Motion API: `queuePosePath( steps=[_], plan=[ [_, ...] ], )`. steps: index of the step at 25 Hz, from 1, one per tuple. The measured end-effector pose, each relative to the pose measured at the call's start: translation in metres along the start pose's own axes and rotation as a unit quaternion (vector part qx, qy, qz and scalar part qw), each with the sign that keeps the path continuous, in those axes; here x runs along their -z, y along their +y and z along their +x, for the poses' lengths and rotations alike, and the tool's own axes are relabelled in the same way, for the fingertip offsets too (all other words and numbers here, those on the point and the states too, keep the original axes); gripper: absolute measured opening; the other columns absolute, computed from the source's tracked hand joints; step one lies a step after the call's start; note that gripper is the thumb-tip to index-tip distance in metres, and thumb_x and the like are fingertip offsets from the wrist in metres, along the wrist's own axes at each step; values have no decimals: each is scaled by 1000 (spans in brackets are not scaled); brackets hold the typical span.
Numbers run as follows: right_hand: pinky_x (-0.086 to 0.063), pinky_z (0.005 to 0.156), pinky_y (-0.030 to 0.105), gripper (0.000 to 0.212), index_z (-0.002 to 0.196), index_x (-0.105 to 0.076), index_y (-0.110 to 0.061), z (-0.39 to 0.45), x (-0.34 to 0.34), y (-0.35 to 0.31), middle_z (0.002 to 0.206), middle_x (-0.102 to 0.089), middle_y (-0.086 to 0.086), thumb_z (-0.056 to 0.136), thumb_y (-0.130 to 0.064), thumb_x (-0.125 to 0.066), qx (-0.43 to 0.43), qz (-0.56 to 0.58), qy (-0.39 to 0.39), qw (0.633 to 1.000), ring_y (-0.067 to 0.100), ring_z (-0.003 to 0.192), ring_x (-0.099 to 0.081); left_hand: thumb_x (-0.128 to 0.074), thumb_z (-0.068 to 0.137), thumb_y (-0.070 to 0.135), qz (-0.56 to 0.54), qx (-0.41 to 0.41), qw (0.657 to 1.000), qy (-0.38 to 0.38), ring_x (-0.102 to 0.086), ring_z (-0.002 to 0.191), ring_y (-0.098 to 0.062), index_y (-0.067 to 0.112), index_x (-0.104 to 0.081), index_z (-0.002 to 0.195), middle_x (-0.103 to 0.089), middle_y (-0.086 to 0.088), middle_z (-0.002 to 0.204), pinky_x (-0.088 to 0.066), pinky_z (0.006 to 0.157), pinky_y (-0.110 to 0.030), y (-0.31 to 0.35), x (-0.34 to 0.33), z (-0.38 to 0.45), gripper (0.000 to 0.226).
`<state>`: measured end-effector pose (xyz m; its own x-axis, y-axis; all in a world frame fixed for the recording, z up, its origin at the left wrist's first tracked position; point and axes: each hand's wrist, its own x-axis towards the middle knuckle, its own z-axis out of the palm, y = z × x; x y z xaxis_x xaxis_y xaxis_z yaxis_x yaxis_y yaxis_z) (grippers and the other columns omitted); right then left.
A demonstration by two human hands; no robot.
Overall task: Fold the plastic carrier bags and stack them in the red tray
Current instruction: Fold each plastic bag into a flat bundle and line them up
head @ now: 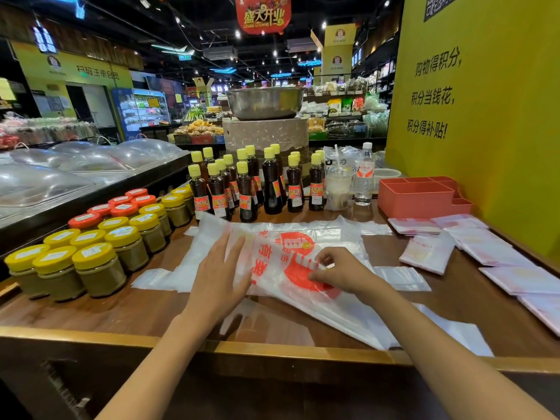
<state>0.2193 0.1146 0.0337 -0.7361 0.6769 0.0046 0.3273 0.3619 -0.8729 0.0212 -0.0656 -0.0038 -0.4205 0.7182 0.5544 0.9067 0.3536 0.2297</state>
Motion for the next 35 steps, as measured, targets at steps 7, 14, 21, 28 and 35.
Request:
queuePosePath(
  steps=[7,14,21,28,35],
  plan=[
    [-58,73,39,21,103,-63,-3,36,-12,-5,109,-69,22,85,7,-71,-129,291,132,939,30,84,-68,-51,101,43,-425,226,868,-124,-64,101,-13,36,-42,144,-62,0,126,-56,78,-26,81,-17,10,44],
    [-55,61,31,48,133,-43,-24,18,7,1,115,-65,11,94,-13,-67,-155,196,-44,967,21,83,-65,-58,97,12,-523,268,800,-119,-66,101,-18,33,-60,122,-62,-2,117,-60,72,-30,91,-20,21,33],
    [-55,61,20,22,112,-73,-7,-11,0,16,112,-69,7,91,-1,-69,-115,240,-54,962,16,89,-70,-52,99,11,-414,213,873,-145,-61,114,-9,39,-65,117,-55,13,136,-56,86,-28,50,-5,9,36],
    [-61,71,28,23,120,-65,-5,-32,-11,2,104,-76,10,101,-6,-52,-93,375,-39,922,21,89,-75,-60,98,30,-217,-23,962,-162,-18,140,6,60,-39,137,-23,26,155,-24,117,-29,34,-19,-10,54],
    [-50,77,30,39,126,-66,-32,-23,14,57,108,-49,-3,89,-23,-74,277,-365,103,883,16,96,-48,-56,100,29,-114,-92,977,-156,-15,135,11,46,-39,145,-29,30,147,-9,112,-15,58,-27,-6,50]
  ],
)
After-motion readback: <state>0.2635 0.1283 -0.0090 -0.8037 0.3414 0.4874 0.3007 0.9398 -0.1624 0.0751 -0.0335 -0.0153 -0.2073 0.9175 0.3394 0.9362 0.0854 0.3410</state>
